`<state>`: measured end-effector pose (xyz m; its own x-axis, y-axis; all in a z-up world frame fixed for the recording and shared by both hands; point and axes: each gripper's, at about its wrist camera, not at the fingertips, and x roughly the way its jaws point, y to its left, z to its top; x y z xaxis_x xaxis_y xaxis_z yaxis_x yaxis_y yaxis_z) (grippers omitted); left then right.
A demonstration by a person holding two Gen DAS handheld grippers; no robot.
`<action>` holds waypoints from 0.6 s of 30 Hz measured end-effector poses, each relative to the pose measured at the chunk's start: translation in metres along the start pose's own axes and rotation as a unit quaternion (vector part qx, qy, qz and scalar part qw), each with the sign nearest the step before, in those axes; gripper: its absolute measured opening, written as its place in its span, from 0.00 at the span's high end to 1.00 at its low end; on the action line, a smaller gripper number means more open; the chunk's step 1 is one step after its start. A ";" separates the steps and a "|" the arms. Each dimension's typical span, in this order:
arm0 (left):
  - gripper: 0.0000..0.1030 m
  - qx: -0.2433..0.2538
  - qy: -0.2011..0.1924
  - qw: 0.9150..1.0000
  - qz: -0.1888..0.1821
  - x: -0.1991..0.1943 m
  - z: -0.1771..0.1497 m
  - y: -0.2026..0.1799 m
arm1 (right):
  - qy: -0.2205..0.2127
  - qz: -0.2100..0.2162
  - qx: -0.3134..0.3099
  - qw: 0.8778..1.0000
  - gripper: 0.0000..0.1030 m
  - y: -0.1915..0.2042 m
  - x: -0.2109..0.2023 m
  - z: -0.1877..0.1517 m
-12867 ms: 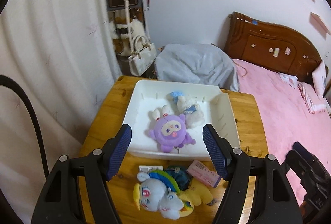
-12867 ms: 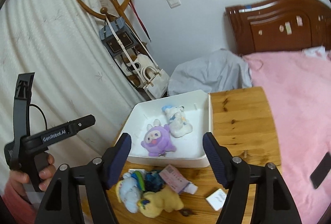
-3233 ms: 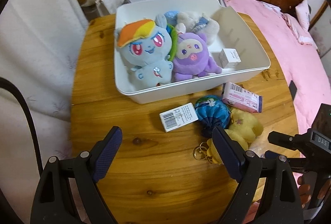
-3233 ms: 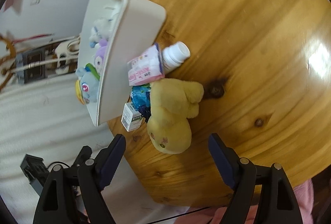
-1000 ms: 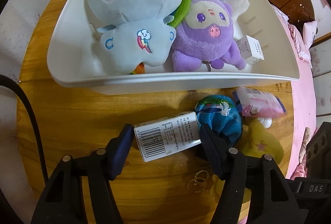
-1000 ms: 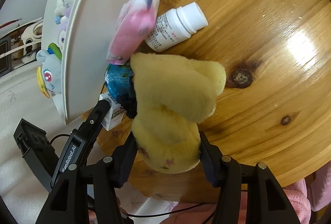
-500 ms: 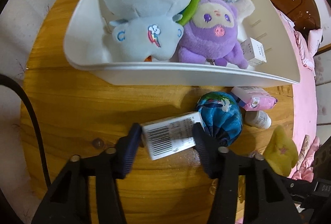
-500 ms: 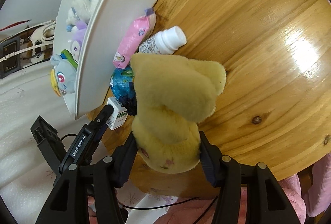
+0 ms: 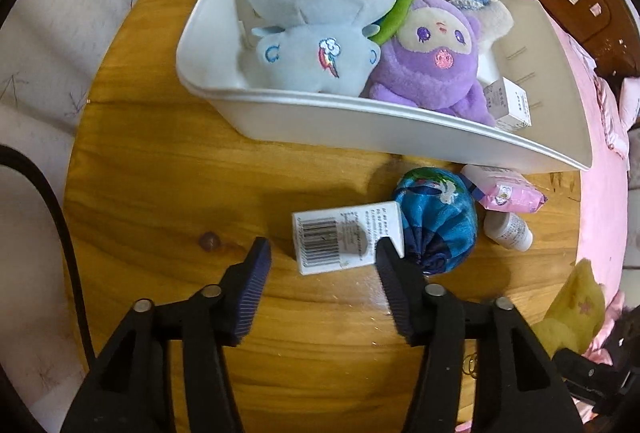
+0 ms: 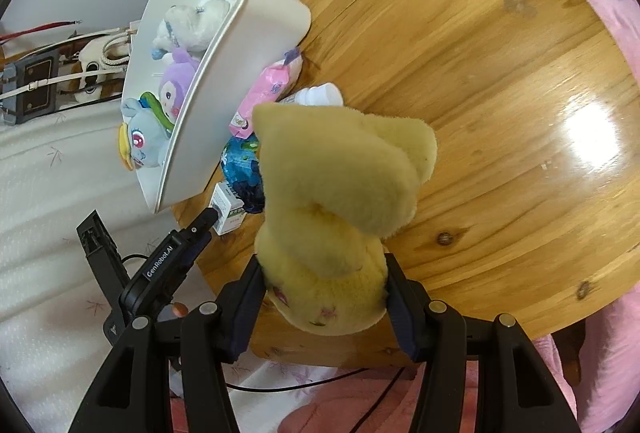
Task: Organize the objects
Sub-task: 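Lift the yellow plush with the right tool while the left tool lifts the white box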
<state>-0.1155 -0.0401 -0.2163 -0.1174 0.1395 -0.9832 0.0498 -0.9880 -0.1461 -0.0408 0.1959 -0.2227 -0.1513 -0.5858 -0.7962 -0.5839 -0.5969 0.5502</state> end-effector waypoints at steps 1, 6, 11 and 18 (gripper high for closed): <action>0.32 -0.003 0.000 1.000 0.000 -0.001 0.000 0.000 | 0.000 0.000 0.000 1.000 0.45 -0.002 -0.002 0.000; 0.23 -0.017 -0.003 1.000 0.006 -0.002 -0.002 -0.001 | -0.003 -0.002 -0.003 1.000 0.45 -0.011 -0.016 0.000; 0.22 -0.040 -0.001 0.999 0.008 0.001 0.000 0.003 | -0.007 -0.010 -0.011 1.000 0.44 -0.018 -0.029 -0.001; 0.22 -0.060 0.010 0.998 0.017 0.011 0.003 0.009 | -0.005 -0.023 -0.014 1.000 0.44 -0.028 -0.042 0.001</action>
<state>-0.1199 -0.0472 -0.2281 -0.0932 0.1082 -0.9897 0.1717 -0.9774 -0.1231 -0.0190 0.2382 -0.2052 -0.1323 -0.5515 -0.8236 -0.5684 -0.6385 0.5188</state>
